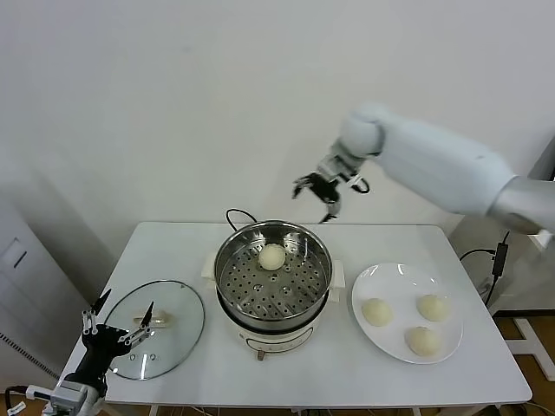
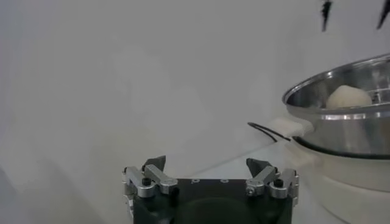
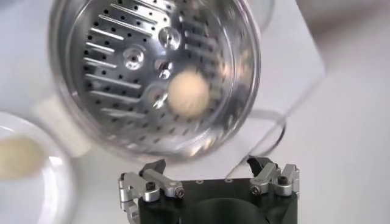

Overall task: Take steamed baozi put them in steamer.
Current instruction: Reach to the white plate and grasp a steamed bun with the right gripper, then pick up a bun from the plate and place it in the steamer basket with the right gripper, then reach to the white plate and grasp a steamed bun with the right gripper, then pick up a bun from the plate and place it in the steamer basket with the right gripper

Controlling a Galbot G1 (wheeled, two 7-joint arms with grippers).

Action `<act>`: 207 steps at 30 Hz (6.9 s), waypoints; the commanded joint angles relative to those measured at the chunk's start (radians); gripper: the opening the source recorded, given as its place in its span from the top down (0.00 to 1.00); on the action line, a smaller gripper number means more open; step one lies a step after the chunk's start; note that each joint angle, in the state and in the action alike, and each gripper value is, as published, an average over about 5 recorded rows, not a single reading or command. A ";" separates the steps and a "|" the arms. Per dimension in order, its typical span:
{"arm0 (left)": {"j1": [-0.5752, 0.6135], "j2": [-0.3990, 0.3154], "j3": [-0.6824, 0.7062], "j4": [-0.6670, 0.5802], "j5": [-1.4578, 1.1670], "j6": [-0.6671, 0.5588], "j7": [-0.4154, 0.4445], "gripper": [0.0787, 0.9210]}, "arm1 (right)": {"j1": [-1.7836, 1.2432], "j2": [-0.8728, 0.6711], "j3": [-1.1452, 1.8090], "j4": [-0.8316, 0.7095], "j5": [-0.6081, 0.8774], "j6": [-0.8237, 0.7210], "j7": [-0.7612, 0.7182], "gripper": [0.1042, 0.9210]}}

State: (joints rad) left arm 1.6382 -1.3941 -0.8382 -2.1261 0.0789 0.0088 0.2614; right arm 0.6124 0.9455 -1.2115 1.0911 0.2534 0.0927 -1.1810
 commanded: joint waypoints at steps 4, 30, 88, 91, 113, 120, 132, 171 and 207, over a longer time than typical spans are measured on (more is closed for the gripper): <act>0.007 -0.002 -0.001 -0.006 0.005 0.002 -0.001 0.12 | -0.215 -0.337 -0.020 0.165 0.070 -0.251 0.073 0.12; 0.047 -0.017 -0.011 0.001 0.018 -0.017 0.001 0.12 | -0.562 -0.264 0.200 0.132 -0.100 -0.206 0.162 0.12; 0.034 -0.062 -0.011 -0.012 0.024 -0.021 -0.002 0.12 | -0.109 0.228 -0.095 0.270 0.538 -0.559 0.411 0.64; 0.032 -0.070 -0.006 -0.014 0.027 -0.022 -0.002 0.12 | -0.122 0.253 -0.096 0.243 0.532 -0.569 0.432 0.64; 0.020 -0.068 0.007 -0.018 0.031 -0.016 -0.003 0.12 | -0.168 0.275 -0.091 0.237 0.520 -0.596 0.503 0.46; 0.018 -0.064 0.008 -0.016 0.030 -0.016 -0.003 0.12 | -0.081 0.192 -0.066 0.272 0.445 -0.596 0.411 0.21; 0.020 -0.060 0.004 -0.027 0.028 -0.017 -0.003 0.12 | 0.087 -0.167 0.052 0.253 0.225 -0.444 -0.078 0.12; 0.009 -0.055 0.025 -0.021 0.061 0.001 -0.006 0.12 | -0.693 -0.441 0.406 0.261 -0.399 -0.207 -0.138 0.12; 0.015 -0.065 0.015 -0.013 0.062 -0.010 -0.005 0.12 | -0.483 -0.384 0.314 0.241 -0.289 -0.198 -0.130 0.67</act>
State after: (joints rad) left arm 1.6545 -1.4612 -0.8185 -2.1384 0.1439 -0.0025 0.2568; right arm -0.0133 0.5520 -0.8657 1.3323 -0.1222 -0.1122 -1.3005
